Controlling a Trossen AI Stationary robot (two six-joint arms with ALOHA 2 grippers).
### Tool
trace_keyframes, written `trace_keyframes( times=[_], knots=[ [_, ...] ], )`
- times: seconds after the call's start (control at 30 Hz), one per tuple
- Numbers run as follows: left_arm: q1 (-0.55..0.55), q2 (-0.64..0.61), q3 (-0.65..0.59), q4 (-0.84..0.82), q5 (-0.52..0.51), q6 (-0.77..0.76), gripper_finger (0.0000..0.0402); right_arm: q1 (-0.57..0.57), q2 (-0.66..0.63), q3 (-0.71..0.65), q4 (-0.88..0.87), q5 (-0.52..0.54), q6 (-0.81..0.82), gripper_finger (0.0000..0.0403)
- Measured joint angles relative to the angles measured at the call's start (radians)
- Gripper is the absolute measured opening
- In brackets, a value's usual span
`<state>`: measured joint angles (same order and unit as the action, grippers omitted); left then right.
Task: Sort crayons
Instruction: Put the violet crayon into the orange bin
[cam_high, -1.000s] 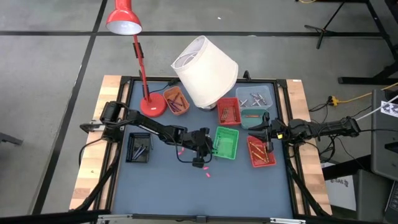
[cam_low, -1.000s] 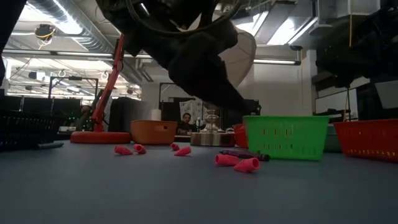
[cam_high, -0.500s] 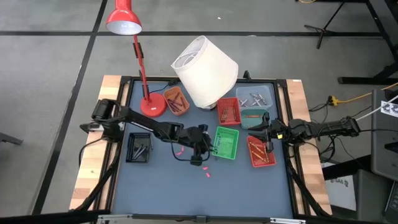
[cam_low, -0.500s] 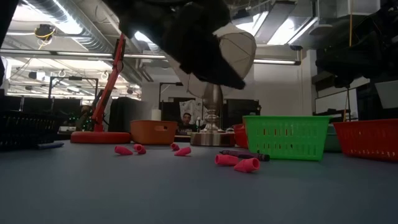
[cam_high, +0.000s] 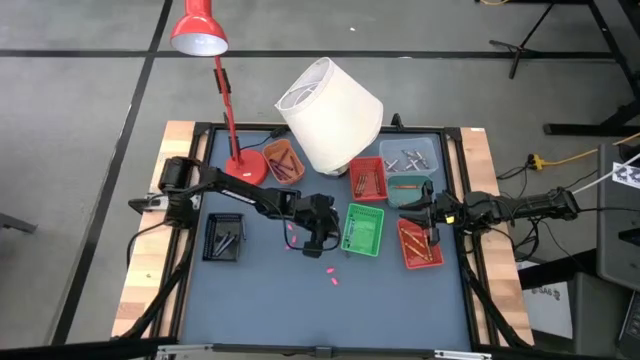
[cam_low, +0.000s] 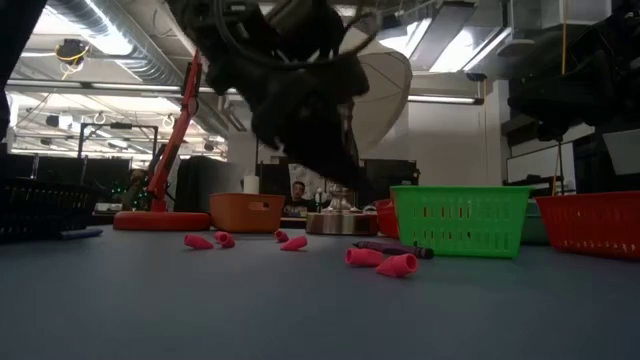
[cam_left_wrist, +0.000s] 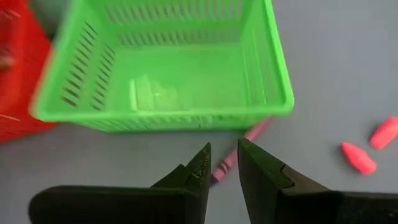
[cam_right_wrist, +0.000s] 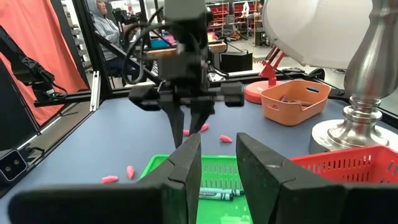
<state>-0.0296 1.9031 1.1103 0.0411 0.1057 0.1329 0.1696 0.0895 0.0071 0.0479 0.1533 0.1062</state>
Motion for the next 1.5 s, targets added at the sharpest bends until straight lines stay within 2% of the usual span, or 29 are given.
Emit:
trace_keyframes(
  times=[0.3,0.63,1.0,1.5],
  knots=[
    [-0.004,0.087,0.000,0.006,0.013,0.034,0.0064,0.000,0.002,0.000,0.001,-0.007,0.000,0.0099],
    [-0.004,0.089,0.000,0.035,0.013,0.035,0.0065,0.000,0.002,0.000,0.001,-0.007,0.000,0.0099],
    [-0.012,0.089,0.000,0.072,0.011,0.036,0.0125,0.000,0.002,0.000,0.001,-0.007,0.000,0.0099],
    [-0.003,0.153,0.002,0.073,0.036,0.035,0.0127,0.000,0.001,0.000,0.002,-0.010,0.000,0.0099]
  ],
)
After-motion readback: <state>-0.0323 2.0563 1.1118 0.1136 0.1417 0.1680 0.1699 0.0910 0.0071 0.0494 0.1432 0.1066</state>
